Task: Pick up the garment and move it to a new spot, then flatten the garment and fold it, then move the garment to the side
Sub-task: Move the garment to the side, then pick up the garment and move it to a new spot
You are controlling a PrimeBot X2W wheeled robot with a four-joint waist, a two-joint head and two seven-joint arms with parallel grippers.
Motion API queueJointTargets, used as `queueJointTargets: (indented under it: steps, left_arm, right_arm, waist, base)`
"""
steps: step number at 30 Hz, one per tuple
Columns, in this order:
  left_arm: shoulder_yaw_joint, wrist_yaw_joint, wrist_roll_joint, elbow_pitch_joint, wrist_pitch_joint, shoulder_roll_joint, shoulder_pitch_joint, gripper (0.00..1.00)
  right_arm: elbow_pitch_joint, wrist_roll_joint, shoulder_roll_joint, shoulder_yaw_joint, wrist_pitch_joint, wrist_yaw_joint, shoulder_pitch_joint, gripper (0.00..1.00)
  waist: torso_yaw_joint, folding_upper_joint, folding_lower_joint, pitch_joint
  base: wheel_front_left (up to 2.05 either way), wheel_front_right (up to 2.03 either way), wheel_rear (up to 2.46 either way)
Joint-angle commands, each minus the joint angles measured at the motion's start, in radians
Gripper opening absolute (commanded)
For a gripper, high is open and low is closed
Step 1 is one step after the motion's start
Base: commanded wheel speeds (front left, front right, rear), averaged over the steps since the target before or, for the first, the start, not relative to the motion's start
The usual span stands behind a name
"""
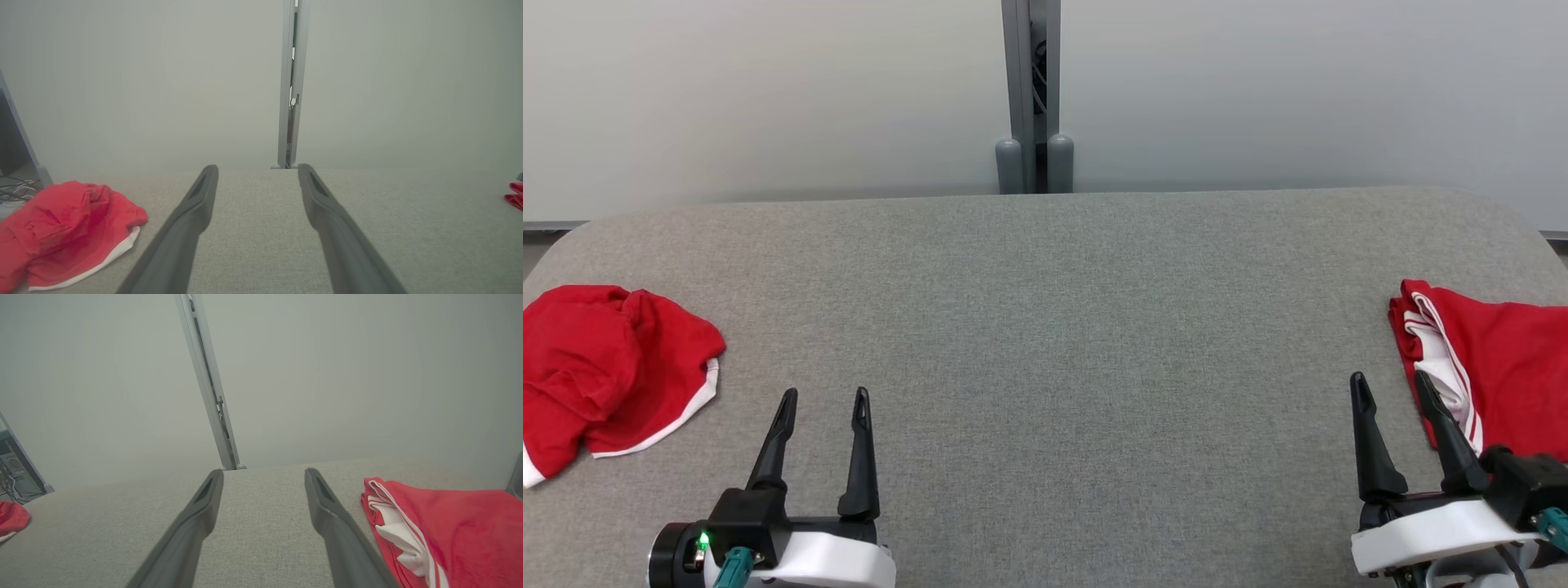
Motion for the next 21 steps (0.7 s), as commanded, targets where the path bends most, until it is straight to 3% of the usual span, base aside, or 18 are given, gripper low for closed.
queueJointTargets:
  steps: [1,21]
  left_arm:
    - [0.002,-0.004,-0.009,0.004,-0.003,0.003,0.000,1.00]
    - [-0.009,-0.024,-0.041,0.032,-0.003,0.003,-0.011,1.00]
  right_arm:
    - [0.001,0.000,0.001,-0.003,-0.001,0.001,0.007,1.00]
    - [0.020,0.023,0.003,-0.013,-0.001,0.001,-0.005,1.00]
  waist:
    - [-0.001,0.0000,0.0000,0.001]
    - [0.018,0.0000,0.0000,0.006]
  base:
    - [0.00,0.00,0.00]
    - [0.00,0.00,0.00]
